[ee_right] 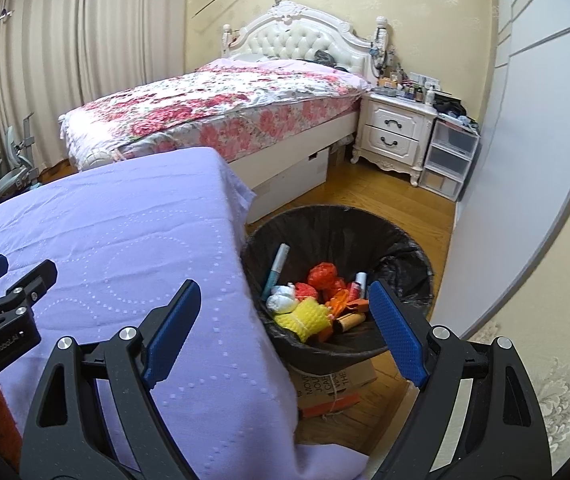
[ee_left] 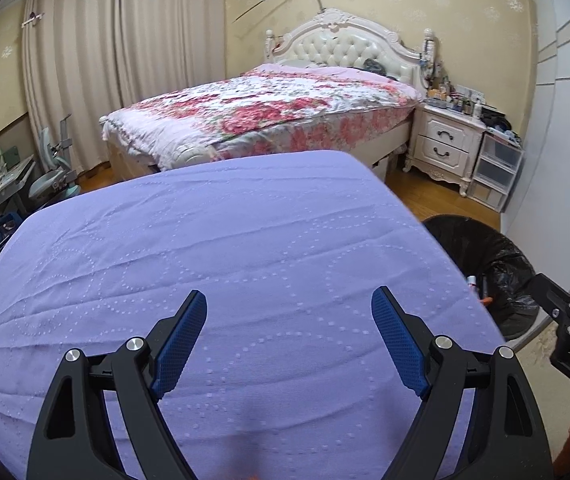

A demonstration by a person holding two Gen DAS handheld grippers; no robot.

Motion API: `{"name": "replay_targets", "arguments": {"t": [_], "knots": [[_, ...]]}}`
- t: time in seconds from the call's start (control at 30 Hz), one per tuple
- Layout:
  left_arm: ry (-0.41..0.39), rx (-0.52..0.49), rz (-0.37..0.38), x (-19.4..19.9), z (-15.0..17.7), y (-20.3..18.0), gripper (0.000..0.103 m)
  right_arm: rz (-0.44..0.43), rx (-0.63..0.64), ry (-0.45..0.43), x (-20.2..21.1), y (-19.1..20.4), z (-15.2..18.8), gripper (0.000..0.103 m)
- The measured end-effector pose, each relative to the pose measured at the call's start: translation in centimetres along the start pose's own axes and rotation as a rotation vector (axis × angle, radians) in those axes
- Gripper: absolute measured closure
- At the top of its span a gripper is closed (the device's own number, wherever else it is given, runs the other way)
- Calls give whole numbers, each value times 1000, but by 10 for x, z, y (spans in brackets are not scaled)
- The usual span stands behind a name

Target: Collect trash

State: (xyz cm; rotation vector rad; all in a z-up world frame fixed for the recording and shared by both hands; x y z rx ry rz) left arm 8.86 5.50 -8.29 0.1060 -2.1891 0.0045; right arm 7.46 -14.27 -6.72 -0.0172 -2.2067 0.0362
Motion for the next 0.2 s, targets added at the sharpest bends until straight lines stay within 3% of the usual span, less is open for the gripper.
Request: {"name": "replay_targets", "arguments": {"t": [0.2], "knots": [[63,70,-68,-26,3,56,19,-69,82,25,-14,49,-12,19]]}}
Point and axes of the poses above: each gripper's, at about its wrist camera, not at the fingertips, and x roughly against the way its jaws point, y to its left, z to its underside, the point moved 7 cm from there along -x, roughly the way its jaws point, and after that the axes turned 15 degrees about y, right-handed, at the moved point
